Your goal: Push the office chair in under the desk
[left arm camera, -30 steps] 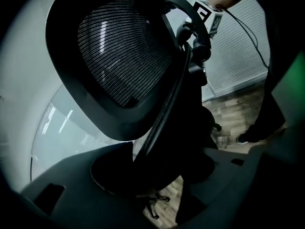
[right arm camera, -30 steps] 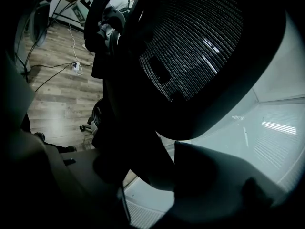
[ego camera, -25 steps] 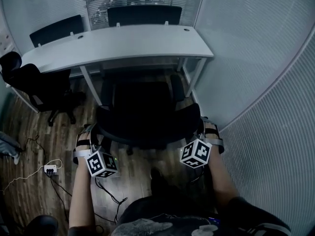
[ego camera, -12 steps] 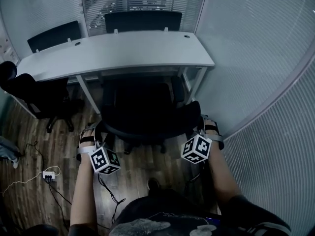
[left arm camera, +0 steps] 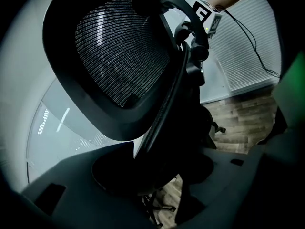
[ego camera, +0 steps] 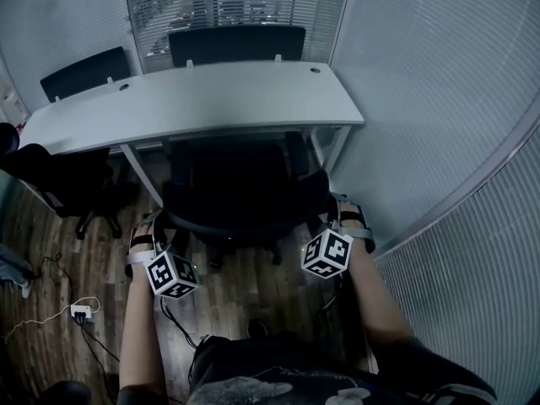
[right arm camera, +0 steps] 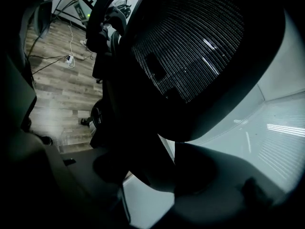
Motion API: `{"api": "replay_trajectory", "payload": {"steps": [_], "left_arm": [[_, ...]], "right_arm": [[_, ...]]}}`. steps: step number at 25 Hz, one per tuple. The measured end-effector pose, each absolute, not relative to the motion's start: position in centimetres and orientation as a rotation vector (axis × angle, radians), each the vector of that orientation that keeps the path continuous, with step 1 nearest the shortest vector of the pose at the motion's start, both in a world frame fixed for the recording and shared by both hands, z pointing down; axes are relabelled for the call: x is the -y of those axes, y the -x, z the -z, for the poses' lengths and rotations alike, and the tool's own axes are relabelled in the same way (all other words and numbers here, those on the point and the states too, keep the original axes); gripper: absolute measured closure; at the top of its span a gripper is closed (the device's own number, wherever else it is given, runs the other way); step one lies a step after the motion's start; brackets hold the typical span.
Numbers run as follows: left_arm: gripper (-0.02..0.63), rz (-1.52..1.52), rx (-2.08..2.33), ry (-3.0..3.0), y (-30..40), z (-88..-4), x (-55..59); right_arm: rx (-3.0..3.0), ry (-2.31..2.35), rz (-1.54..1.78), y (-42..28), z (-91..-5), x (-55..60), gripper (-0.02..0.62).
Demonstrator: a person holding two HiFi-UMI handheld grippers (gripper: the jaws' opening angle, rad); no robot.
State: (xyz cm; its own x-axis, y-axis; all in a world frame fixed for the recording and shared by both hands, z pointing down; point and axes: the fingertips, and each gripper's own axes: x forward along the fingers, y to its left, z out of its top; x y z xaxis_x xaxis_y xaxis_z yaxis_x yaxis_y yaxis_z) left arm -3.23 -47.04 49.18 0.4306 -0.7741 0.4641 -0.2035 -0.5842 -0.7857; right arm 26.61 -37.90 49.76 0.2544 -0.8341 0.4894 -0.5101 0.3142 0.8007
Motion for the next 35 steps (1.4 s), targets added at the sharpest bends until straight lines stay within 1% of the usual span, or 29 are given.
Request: {"api": "replay_trajectory", "payload": {"steps": [15,30,35], "left_arm": [[0.348,1.093,-0.795,2.04,-0.3,-49.7,55.8],[0.348,1.076,-0.77,2.055,-4.0,-49.8,68.4],[0.348,1.082,-0.757,2.065,-4.4,-50.0,71.6]], "right_arm": [[1.367,-1.35,0.329,-30.0,-50.4,46.2,0.333],[1.311,-1.365,0.275,-33.7,-50.6,58.1,0.333],[1.29,-1.371,0.261,-34.0,-50.8,61.1,0.334]]}}
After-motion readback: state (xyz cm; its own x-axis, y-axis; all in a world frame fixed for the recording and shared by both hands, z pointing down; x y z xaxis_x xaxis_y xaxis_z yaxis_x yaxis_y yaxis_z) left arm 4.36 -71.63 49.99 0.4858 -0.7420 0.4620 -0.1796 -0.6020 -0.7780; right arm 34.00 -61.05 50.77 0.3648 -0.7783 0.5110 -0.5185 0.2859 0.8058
